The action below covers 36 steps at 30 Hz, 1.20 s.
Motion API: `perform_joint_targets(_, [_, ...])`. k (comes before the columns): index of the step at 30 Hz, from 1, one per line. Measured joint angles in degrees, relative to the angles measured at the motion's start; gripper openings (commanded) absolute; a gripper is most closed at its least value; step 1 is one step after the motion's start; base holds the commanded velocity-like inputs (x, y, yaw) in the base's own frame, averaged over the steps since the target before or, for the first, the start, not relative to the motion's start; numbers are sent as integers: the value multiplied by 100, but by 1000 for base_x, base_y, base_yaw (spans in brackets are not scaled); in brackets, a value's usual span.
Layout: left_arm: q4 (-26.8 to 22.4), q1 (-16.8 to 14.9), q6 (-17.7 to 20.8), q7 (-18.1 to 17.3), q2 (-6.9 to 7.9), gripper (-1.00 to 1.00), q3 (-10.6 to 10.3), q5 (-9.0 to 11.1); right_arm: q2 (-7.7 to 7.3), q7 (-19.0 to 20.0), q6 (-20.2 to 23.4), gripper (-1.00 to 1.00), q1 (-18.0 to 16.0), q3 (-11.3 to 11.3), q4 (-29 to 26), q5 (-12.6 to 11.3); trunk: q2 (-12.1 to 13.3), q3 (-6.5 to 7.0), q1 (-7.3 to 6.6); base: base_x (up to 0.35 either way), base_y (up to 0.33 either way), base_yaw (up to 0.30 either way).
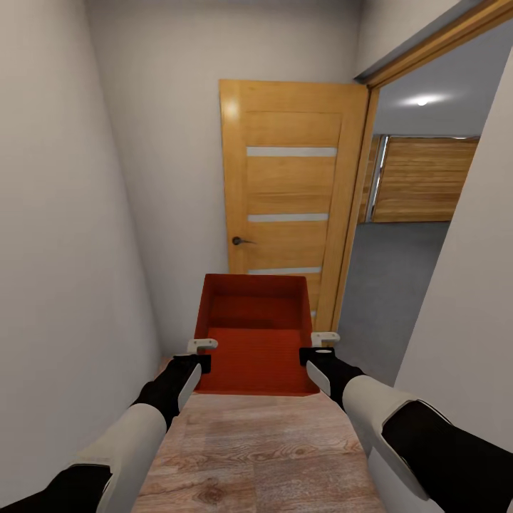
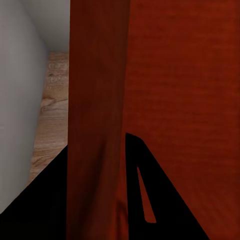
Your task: Move the two storage containers from the living room to the garage. In the garage, place one container on the floor and stack the other container on top of it (either order is fine).
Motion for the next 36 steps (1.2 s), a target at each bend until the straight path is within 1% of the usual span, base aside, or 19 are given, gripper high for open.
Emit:
perform_joint_targets(31, [0, 0, 0, 0, 0, -100, -1, 1, 0, 2, 0, -100, 1, -9, -1, 11, 0, 0, 0, 0, 0, 0])
perform_joint_targets(36, [2, -1, -2, -1, 1, -100, -2, 3, 0, -4, 0, -100, 2, 0, -3, 1, 0, 0, 0, 0, 0, -89])
